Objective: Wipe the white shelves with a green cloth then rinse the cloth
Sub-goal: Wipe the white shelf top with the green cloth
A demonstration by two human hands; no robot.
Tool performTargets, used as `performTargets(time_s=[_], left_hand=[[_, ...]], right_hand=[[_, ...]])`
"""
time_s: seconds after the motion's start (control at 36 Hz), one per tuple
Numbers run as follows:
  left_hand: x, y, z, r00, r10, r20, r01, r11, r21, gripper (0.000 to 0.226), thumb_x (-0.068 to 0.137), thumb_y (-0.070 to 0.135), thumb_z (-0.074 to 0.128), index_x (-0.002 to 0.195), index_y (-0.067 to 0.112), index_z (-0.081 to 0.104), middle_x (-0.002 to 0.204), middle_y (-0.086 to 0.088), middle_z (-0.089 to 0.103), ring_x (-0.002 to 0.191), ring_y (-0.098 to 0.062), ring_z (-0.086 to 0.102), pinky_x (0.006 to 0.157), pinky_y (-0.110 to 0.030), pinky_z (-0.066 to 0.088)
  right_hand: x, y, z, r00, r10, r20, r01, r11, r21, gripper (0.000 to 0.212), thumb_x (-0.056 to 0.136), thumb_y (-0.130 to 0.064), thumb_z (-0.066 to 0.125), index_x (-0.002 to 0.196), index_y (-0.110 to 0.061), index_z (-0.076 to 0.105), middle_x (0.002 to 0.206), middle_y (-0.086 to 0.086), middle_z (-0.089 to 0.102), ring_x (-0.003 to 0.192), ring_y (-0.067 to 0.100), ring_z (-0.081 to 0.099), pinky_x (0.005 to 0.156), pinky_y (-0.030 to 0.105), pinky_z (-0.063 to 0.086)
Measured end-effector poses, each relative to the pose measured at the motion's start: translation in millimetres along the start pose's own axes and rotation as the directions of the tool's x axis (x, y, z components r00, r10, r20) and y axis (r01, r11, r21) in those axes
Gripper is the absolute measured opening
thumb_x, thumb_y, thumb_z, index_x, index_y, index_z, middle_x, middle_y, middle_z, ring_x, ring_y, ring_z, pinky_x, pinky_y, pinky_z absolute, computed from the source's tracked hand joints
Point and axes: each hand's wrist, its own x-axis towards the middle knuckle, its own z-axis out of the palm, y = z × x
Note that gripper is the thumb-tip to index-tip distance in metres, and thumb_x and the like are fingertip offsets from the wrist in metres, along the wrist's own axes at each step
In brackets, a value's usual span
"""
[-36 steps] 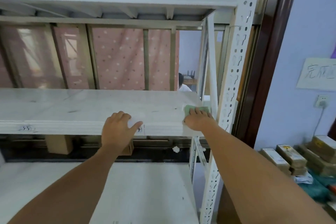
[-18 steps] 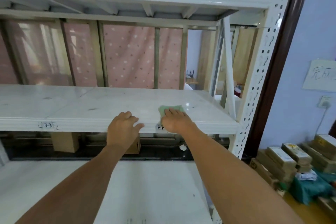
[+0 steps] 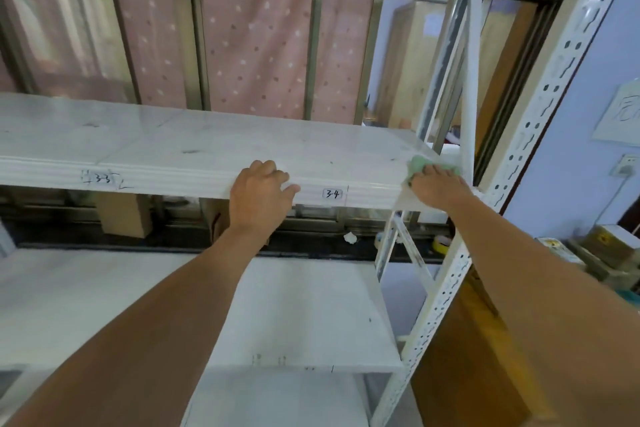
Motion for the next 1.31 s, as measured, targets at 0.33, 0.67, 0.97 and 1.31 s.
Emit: performTargets(time_s=[0.33,0.67,0.97,1.31], left_hand=[[0,-13,20,0.987,0.077,-0.143,-0.084,0.996,-0.040,0.022,0.082,0.026,0.078,0.083,0.004,0.079,0.076,-0.010,0.068,0.074,-0.031,0.059,0.071,-0.042,0.050],[-1,-23,37,0.931,0.177,-0.320,-0.200,0.979,-0.041,0.020,0.084,0.023,0.079,0.079,0.004,0.076,0.072,-0.008,0.063,0.069,-0.029,0.054,0.065,-0.039,0.047],[-1,-15,29,0.976,0.076,-0.202,-0.088,0.995,-0.049,0.021,0.079,0.023,0.083,0.085,0.004,0.078,0.076,-0.007,0.063,0.074,-0.029,0.056,0.070,-0.038,0.047],[22,37,21,0.988,0.121,0.095,-0.129,0.988,0.082,0.047,0.075,0.058,0.078,0.096,0.015,0.077,0.089,0.000,0.067,0.083,-0.024,0.061,0.073,-0.035,0.052]], right_hand=[[55,15,-15,0.994,0.033,0.108,-0.027,0.998,-0.054,0.064,0.101,-0.040,0.022,0.153,-0.002,0.025,0.161,0.019,0.022,0.148,0.033,0.022,0.120,0.048,0.016],[67,-64,-21,0.935,-0.291,0.204,0.245,0.944,0.223,0.059,0.102,-0.051,0.022,0.151,-0.019,0.033,0.149,0.013,0.042,0.136,0.031,0.040,0.112,0.044,0.026],[22,-95,-11,0.783,-0.574,0.241,0.539,0.819,0.198,0.054,0.110,-0.039,0.016,0.160,-0.025,0.001,0.166,-0.008,-0.005,0.152,0.013,-0.004,0.113,0.023,-0.004],[70,2,-24,0.949,-0.268,0.166,0.236,0.953,0.188,0.046,0.108,-0.029,0.024,0.147,-0.008,0.036,0.146,0.013,0.043,0.126,0.027,0.046,0.104,0.039,0.032]])
